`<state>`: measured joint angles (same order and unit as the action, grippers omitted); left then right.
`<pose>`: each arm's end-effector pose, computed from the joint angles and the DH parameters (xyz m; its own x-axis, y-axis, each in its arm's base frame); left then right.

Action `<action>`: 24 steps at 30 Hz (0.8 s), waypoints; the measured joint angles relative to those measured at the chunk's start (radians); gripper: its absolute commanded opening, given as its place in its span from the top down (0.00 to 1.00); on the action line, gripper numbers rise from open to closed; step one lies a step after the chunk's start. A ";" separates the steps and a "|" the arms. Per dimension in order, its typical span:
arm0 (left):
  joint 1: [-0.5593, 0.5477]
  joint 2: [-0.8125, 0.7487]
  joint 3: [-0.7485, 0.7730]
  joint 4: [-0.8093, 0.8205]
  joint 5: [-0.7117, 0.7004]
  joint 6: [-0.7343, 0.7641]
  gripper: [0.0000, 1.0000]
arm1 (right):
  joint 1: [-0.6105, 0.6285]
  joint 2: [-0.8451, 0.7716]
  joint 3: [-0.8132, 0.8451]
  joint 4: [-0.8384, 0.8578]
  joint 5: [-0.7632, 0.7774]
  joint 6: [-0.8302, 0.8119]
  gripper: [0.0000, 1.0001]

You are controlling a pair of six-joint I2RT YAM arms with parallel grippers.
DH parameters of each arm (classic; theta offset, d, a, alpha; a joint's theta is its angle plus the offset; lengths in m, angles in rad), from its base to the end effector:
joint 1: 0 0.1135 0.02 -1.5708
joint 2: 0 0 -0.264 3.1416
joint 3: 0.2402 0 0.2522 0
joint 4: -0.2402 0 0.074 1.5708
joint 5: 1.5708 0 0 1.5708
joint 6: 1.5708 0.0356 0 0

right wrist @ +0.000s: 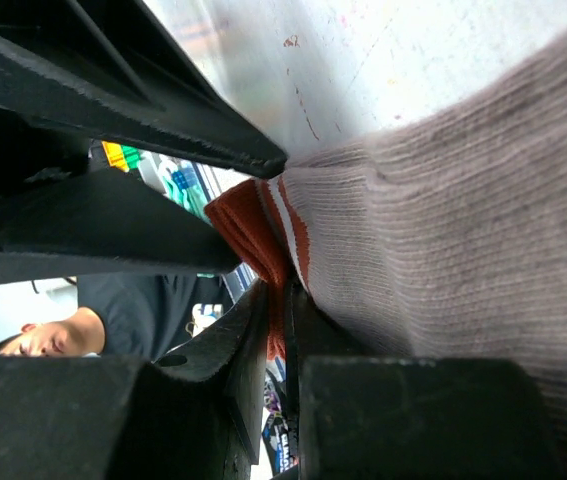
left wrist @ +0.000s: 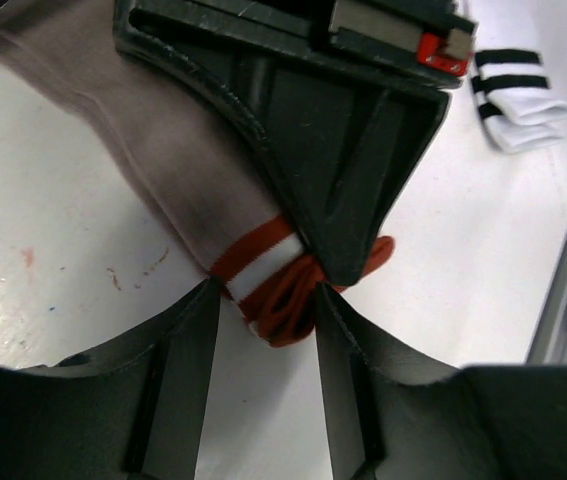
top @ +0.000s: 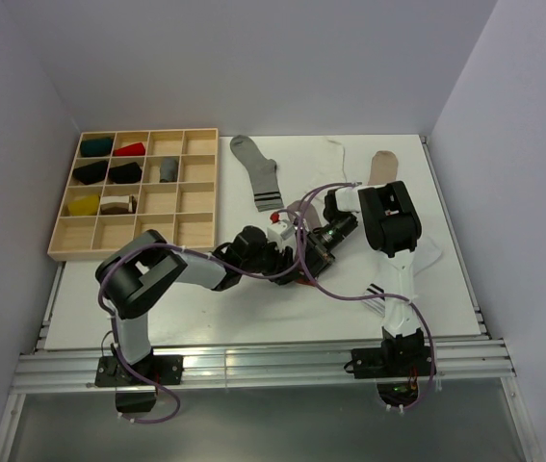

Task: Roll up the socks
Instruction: Roll the sock at the center of the board.

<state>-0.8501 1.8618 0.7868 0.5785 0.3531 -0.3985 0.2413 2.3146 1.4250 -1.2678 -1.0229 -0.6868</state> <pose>0.2280 -0.2782 0.1283 -0.6411 0.1782 -0.7464 0.7127 0.4990 -0.4930 0.3310 0.1128 0.0782 -0.8374 -0.5462 -0.0227 -0.2542 0.3523 0.9007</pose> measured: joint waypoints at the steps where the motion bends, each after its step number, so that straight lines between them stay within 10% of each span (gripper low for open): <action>1: -0.002 0.002 0.003 -0.005 -0.010 0.006 0.53 | 0.000 0.000 0.000 0.000 0.000 0.000 0.94; 7: -0.014 0.019 0.034 -0.029 -0.041 0.021 0.62 | 0.000 0.000 0.000 0.000 0.001 0.000 0.94; 15: -0.032 0.029 0.074 -0.077 -0.096 0.007 1.00 | 0.000 0.000 0.000 0.011 0.001 0.016 0.93; 24: -0.075 0.029 0.135 -0.195 -0.208 -0.051 0.97 | -0.002 -0.053 -0.040 0.089 0.048 0.117 0.91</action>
<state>-0.9253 1.8904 0.9222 0.3836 0.1455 -0.4500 0.2394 2.2620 1.3853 -1.1793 -0.9752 -0.5697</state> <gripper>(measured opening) 0.025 0.141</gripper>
